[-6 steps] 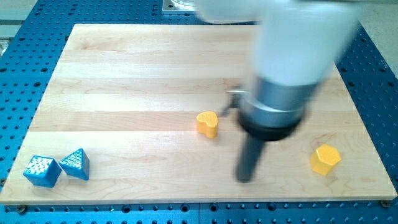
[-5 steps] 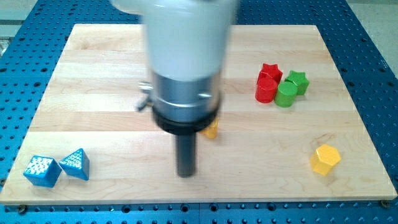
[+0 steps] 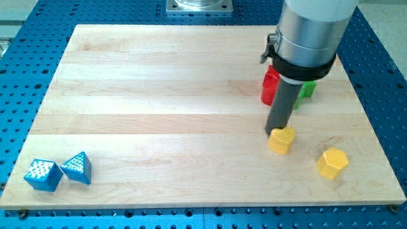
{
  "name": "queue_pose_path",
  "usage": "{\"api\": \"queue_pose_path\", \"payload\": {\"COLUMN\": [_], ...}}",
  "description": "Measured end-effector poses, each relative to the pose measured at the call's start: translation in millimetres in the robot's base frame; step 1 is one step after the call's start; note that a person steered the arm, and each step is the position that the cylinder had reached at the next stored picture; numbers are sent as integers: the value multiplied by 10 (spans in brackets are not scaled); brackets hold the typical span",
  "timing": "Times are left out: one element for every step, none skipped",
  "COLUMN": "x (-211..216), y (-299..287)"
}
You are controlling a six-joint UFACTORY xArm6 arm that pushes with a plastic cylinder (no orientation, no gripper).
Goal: Move the heart to the left of the hexagon
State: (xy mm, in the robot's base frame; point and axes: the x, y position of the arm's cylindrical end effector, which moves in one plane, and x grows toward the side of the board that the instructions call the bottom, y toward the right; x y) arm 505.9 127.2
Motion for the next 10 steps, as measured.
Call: {"api": "queue_pose_path", "payload": {"x": [247,219,417,497,478,326,141,4,-18,155], "y": [0,-74,-387,-141,193,-216,-1617,-3131,-4305,-4310]}}
